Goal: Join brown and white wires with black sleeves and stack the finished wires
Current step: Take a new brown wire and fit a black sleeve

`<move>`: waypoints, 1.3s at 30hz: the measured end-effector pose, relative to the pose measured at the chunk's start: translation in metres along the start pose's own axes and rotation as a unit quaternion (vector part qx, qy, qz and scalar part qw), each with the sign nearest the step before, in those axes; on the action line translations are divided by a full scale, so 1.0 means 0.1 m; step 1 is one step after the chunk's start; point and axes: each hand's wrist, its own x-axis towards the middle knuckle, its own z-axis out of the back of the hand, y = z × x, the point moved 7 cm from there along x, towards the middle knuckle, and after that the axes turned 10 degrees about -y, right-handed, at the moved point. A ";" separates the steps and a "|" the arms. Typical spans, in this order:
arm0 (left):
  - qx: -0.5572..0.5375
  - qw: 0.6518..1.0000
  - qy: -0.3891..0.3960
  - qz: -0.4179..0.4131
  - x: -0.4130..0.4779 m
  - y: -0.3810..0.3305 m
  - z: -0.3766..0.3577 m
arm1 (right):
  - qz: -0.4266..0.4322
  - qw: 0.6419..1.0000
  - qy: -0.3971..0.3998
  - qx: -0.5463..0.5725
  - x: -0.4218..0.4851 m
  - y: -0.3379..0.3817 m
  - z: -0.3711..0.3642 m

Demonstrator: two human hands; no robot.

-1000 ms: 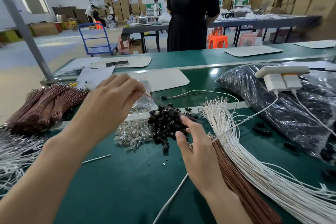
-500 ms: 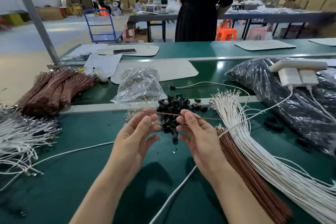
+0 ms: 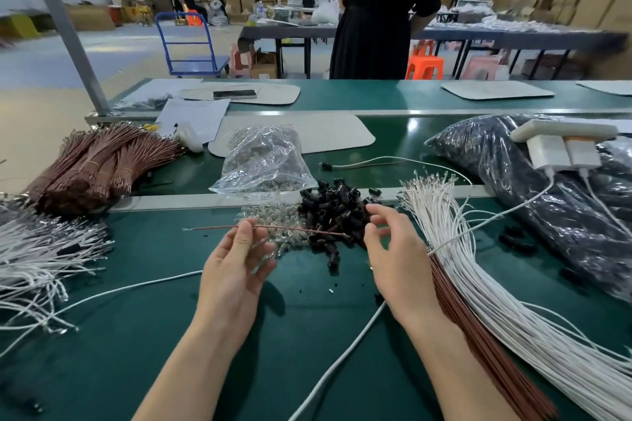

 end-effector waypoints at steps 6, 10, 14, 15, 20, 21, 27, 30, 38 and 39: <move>-0.008 1.000 -0.014 0.005 0.04 0.01 0.04 | 0.109 0.949 0.065 -0.290 -0.06 0.01 -0.30; -0.011 1.000 -0.009 0.000 0.07 0.02 0.05 | 0.113 0.935 0.054 -0.333 -0.04 0.00 -0.37; -0.012 1.000 -0.003 0.003 0.11 0.03 0.05 | 0.107 0.936 0.041 -0.333 0.00 0.03 -0.34; -0.013 1.000 -0.002 0.004 0.11 0.03 0.05 | 0.116 0.939 0.035 -0.322 0.01 0.05 -0.32; -0.009 1.000 0.000 -0.006 0.12 0.00 0.05 | 0.015 0.998 0.032 0.042 -0.05 0.04 -0.12; -0.008 1.000 0.000 -0.013 0.11 -0.02 0.05 | -0.030 0.990 0.057 0.129 -0.08 0.04 -0.14; -0.001 0.999 0.005 -0.049 0.05 -0.08 0.03 | -0.143 0.931 0.064 0.330 -0.11 0.06 -0.19; 0.006 0.999 0.006 -0.052 0.05 -0.08 0.03 | -0.172 0.917 0.052 0.355 -0.12 0.02 -0.19; 0.026 0.997 0.032 -0.060 0.01 -0.05 -0.04 | -0.195 0.907 0.046 0.371 -0.12 0.04 -0.18; 0.028 0.997 0.036 -0.060 0.00 -0.04 -0.04 | -0.197 0.905 0.049 0.373 -0.13 0.04 -0.18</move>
